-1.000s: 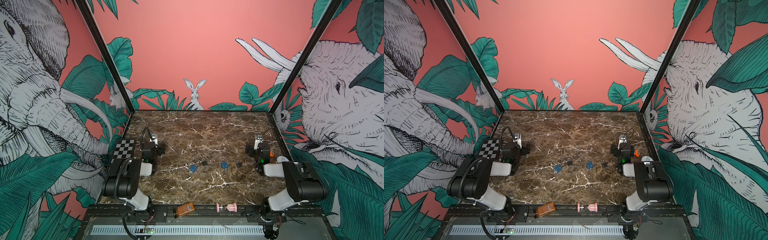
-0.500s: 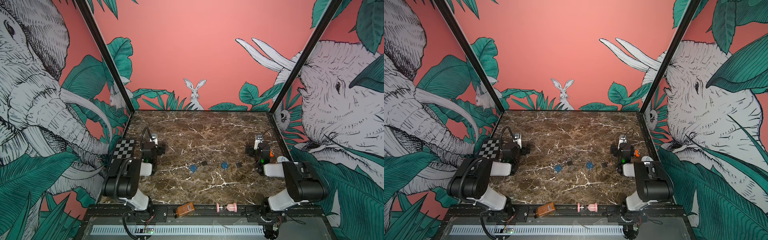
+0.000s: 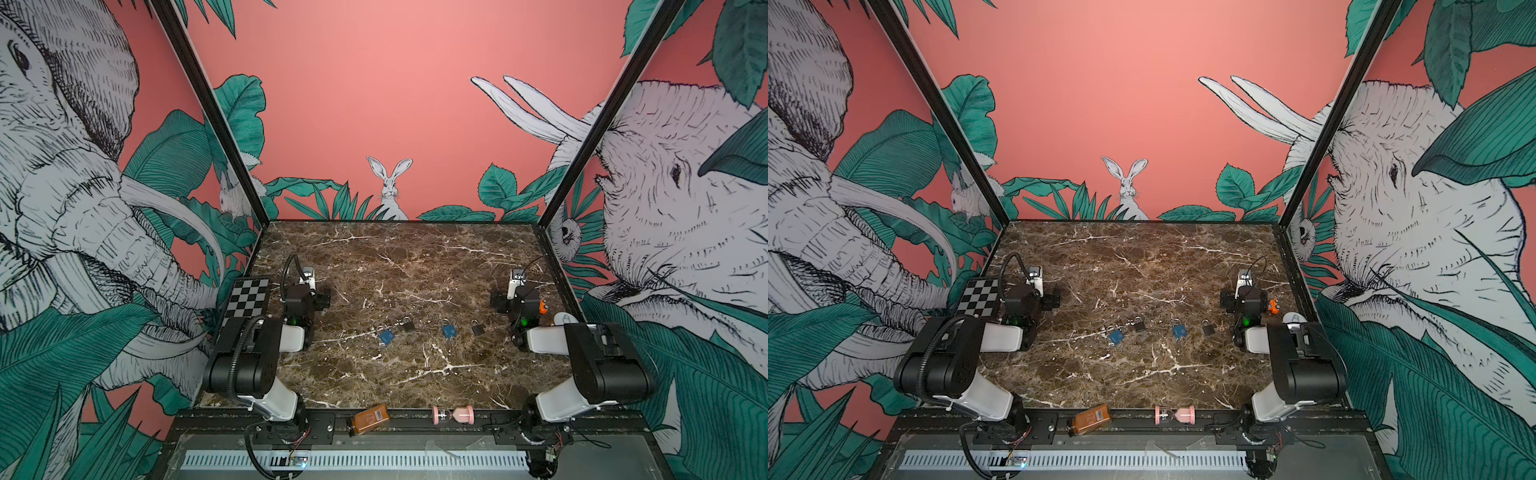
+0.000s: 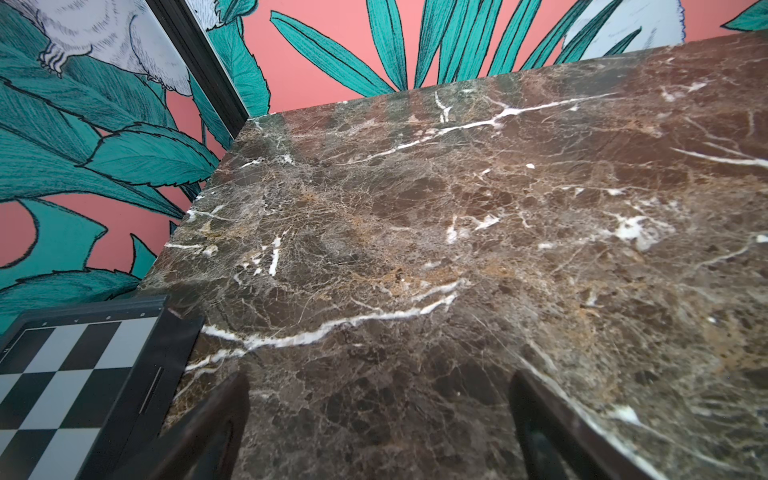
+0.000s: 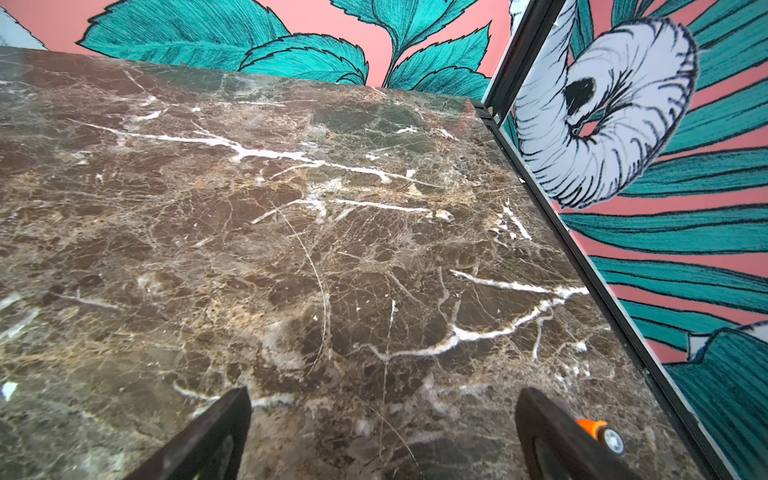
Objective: Lock with the key
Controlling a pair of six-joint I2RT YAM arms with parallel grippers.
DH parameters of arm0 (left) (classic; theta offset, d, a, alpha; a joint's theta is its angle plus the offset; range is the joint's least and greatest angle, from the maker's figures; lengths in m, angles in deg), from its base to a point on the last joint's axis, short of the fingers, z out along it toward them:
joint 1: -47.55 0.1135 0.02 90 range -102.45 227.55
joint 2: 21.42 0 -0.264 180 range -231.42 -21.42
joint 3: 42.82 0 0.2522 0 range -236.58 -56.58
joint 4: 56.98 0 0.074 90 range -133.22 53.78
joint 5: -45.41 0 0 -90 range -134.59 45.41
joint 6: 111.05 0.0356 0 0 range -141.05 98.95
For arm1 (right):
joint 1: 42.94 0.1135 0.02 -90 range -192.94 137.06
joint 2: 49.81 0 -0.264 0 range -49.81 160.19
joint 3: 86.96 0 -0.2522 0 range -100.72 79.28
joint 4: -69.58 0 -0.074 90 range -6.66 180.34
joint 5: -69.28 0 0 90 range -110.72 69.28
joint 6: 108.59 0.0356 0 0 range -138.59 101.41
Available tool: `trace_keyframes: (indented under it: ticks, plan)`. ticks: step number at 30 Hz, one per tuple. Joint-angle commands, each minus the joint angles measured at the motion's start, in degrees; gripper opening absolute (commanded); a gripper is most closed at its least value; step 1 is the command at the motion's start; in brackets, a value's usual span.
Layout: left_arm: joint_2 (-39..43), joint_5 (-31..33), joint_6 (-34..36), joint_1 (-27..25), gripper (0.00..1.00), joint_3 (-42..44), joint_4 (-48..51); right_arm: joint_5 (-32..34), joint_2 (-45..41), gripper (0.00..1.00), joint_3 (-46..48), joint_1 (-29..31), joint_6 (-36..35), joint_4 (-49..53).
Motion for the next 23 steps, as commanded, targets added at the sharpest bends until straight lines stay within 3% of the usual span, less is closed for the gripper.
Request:
trace_keyframes:
  ticks: [1, 23]
  plan:
    - [1.1, -0.5, -0.2, 0.3, 0.98, -0.5, -0.1, 0.3, -0.7, 0.98, -0.2, 0.2, -0.5, -2.6]
    - [0.7, -0.6, -0.3, 0.4, 0.98, -1.0, 0.1, 0.0, -0.7, 0.98, -0.3, 0.1, -0.4, -2.4]
